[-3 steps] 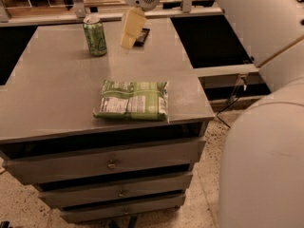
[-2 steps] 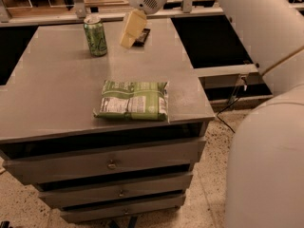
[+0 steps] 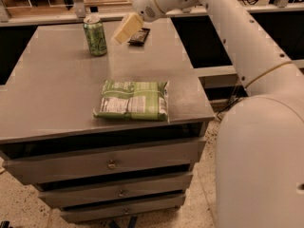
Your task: Move green can near green jalapeno chip bag
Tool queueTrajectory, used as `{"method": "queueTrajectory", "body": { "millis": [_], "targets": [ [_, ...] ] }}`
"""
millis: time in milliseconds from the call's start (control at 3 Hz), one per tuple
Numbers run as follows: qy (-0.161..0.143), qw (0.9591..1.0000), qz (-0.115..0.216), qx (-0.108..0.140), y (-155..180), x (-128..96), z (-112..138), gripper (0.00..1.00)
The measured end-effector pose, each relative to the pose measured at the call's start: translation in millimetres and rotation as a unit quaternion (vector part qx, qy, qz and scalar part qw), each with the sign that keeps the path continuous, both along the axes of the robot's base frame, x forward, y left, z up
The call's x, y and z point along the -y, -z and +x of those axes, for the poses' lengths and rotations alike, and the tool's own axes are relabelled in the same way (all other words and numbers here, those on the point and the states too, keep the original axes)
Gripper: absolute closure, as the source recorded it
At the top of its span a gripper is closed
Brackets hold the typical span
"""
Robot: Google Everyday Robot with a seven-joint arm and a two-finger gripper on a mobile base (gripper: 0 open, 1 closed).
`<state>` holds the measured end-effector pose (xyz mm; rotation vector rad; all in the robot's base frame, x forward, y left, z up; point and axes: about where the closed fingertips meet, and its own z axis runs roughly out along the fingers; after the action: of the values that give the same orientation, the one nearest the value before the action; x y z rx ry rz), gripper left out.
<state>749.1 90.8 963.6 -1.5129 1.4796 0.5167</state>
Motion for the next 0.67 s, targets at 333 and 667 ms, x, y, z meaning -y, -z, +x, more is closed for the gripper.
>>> {"method": "queueTrajectory", "body": {
  "millis": [333, 667],
  "targets": [
    [0.006, 0.9991, 0.036, -0.024, 15.1, -16.9, 27.2, 0.00],
    [0.008, 0.9969, 0.059, -0.051, 28.4, -35.8, 45.4, 0.00]
  ]
}}
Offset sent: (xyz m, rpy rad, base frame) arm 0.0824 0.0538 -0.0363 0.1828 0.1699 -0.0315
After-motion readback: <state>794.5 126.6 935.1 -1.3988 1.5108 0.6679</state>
